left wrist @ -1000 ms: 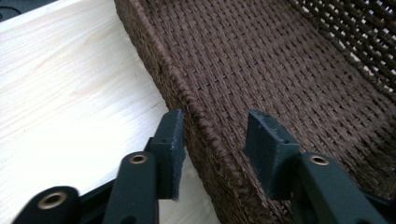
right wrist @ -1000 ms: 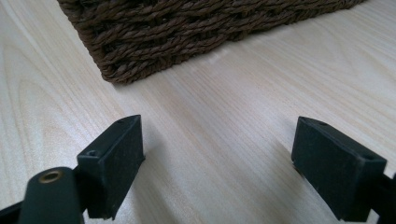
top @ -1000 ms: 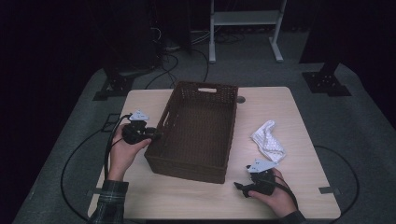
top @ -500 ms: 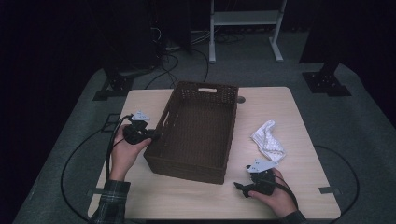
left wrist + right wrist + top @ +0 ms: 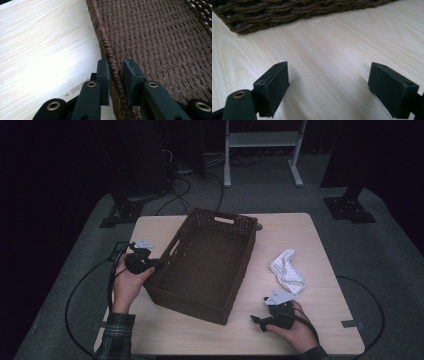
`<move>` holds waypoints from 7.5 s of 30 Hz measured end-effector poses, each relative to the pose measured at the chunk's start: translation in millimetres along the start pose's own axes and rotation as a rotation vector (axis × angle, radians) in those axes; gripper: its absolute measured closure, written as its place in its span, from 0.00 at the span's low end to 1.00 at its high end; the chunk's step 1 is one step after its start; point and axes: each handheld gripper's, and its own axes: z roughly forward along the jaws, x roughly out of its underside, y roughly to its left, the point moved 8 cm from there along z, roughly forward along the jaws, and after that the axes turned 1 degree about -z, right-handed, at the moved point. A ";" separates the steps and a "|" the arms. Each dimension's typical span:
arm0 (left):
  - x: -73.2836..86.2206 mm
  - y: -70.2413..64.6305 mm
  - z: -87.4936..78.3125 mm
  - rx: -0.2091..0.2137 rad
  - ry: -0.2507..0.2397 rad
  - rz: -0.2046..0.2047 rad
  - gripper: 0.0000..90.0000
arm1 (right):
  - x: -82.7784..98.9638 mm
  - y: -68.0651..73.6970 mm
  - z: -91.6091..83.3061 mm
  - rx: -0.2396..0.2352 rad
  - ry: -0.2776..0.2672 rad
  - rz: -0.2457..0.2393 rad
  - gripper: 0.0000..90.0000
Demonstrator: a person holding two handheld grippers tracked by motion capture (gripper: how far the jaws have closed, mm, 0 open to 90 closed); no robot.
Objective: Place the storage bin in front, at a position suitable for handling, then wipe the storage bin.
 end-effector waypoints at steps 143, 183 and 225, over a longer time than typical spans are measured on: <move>-22.2 -186.9 30.4 0.457 -0.105 0.274 0.69 | -17.9 -27.1 -24.5 0.062 -0.047 0.021 0.26; -12.1 -192.0 21.7 0.488 -0.104 0.317 0.69 | -36.1 -142.8 -40.1 0.259 -0.032 0.180 0.24; -10.6 -193.4 19.8 0.494 -0.095 0.329 0.70 | -16.4 -160.3 -1.9 0.327 0.101 0.174 0.72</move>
